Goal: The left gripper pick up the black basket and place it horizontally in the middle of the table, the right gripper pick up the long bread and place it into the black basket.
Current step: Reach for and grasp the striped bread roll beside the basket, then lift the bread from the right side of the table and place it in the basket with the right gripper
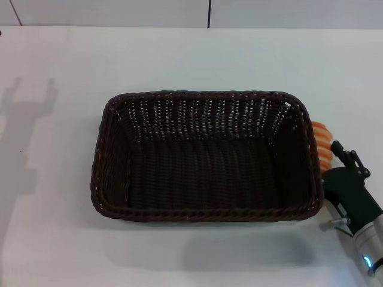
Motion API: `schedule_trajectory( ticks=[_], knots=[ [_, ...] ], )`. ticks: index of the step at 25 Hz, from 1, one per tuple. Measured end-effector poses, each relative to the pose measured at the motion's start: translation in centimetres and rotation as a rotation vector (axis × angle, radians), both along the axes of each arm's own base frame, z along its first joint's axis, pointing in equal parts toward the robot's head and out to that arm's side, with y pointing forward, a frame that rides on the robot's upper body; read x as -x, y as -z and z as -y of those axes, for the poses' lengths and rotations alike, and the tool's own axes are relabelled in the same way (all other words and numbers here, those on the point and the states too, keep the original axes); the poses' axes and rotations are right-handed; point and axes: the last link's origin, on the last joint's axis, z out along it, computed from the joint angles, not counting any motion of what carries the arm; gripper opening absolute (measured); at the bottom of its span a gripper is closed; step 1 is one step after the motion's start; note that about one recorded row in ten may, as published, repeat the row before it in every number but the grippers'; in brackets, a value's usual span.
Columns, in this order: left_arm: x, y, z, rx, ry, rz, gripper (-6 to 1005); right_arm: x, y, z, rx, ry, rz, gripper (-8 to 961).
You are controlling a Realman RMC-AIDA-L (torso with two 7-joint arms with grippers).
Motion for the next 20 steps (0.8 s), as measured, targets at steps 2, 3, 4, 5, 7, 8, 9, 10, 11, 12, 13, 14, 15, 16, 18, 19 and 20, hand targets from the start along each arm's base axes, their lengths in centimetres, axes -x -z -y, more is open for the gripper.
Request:
schedule_trajectory(
  ticks=[2, 3, 4, 5, 7, 8, 9, 10, 11, 12, 13, 14, 15, 16, 18, 19, 20],
  knots=[
    [0.0, 0.0, 0.0, 0.000, 0.000, -0.001, 752, 0.0, 0.1, 0.0, 0.003, 0.005, -0.002, 770],
    [0.0, 0.0, 0.0, 0.000, 0.000, -0.001, 752, 0.0, 0.1, 0.0, 0.003, 0.005, -0.002, 763],
    [0.0, 0.0, 0.0, 0.001, 0.000, -0.001, 752, 0.0, 0.1, 0.1, 0.001, 0.009, -0.002, 755],
    [0.0, 0.0, 0.0, 0.002, 0.000, -0.002, 752, 0.0, 0.1, 0.2, -0.003, 0.012, -0.001, 748],
    [0.0, 0.1, 0.1, 0.008, 0.003, -0.007, 752, -0.4, -0.3, 0.3, -0.029, 0.035, 0.002, 733],
    [0.0, 0.1, 0.1, 0.008, 0.003, -0.007, 752, -0.4, -0.3, 0.3, -0.029, 0.035, 0.002, 725],
    [0.0, 0.1, 0.1, 0.008, 0.003, -0.007, 752, -0.6, -0.4, 0.3, -0.037, 0.045, 0.002, 716],
    [0.0, 0.2, 0.1, 0.009, 0.004, -0.008, 752, -0.8, -0.5, 0.3, -0.045, 0.055, 0.002, 708],
    [0.0, 0.2, 0.1, 0.012, 0.004, -0.011, 752, -0.9, -0.6, 0.2, -0.051, 0.063, 0.001, 700],
    [0.0, 0.3, 0.1, 0.016, 0.004, -0.014, 752, -1.1, -0.9, 0.3, -0.070, 0.076, -0.004, 692],
    [0.0, 0.3, 0.1, 0.016, 0.004, -0.014, 752, -1.1, -0.9, 0.3, -0.070, 0.076, -0.004, 683],
    [0.0, 0.3, 0.1, 0.018, 0.005, -0.015, 752, -1.2, -1.1, 0.4, -0.088, 0.078, -0.008, 675],
    [0.0, 0.3, 0.1, 0.020, 0.006, -0.017, 752, -1.2, -1.5, 0.7, -0.111, 0.079, -0.013, 667],
    [0.0, 0.4, 0.1, 0.021, 0.006, -0.018, 752, -1.1, -2.0, 1.0, -0.149, 0.067, -0.023, 659],
    [0.0, 0.4, 0.1, 0.021, 0.006, -0.018, 752, -0.5, -2.9, 1.9, -0.231, 0.037, -0.043, 642],
    [0.0, 0.4, 0.1, 0.021, 0.006, -0.018, 752, -0.1, -3.5, 2.3, -0.278, 0.016, -0.051, 631],
    [0.1, 0.4, 0.2, 0.021, 0.004, -0.018, 752, 0.7, -4.6, 3.1, -0.363, -0.028, -0.069, 620]
  ],
)
